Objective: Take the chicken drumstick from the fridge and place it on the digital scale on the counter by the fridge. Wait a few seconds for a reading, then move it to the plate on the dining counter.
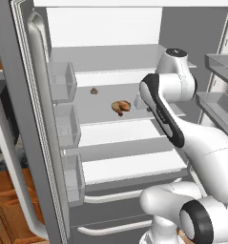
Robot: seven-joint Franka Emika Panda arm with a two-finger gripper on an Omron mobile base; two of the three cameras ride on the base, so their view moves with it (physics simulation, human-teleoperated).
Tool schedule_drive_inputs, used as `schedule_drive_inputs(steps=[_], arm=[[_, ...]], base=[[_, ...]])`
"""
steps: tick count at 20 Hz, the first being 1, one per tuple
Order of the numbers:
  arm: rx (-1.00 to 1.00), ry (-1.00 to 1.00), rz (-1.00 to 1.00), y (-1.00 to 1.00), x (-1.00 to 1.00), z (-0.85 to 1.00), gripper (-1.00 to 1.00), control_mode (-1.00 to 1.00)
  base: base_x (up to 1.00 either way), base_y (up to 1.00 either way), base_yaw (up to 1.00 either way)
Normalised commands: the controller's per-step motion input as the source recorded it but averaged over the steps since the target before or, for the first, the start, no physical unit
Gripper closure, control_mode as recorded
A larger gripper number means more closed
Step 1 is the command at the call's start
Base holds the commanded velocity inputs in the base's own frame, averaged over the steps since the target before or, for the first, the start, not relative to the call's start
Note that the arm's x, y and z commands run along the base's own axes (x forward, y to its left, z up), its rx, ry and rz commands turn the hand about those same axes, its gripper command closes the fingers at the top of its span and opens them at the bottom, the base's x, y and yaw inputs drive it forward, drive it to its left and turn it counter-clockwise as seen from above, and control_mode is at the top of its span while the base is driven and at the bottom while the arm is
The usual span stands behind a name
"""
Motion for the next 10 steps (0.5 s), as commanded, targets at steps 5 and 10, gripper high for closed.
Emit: schedule_drive_inputs(steps=[5,10], arm=[[-0.03,0.00,0.00,0.08,-0.18,-0.06,-1.00,-1.00],[-0.07,0.00,-0.02,0.41,-0.38,-0.27,-1.00,-1.00]], base=[[0.00,0.00,0.00],[0.00,0.00,0.00]])
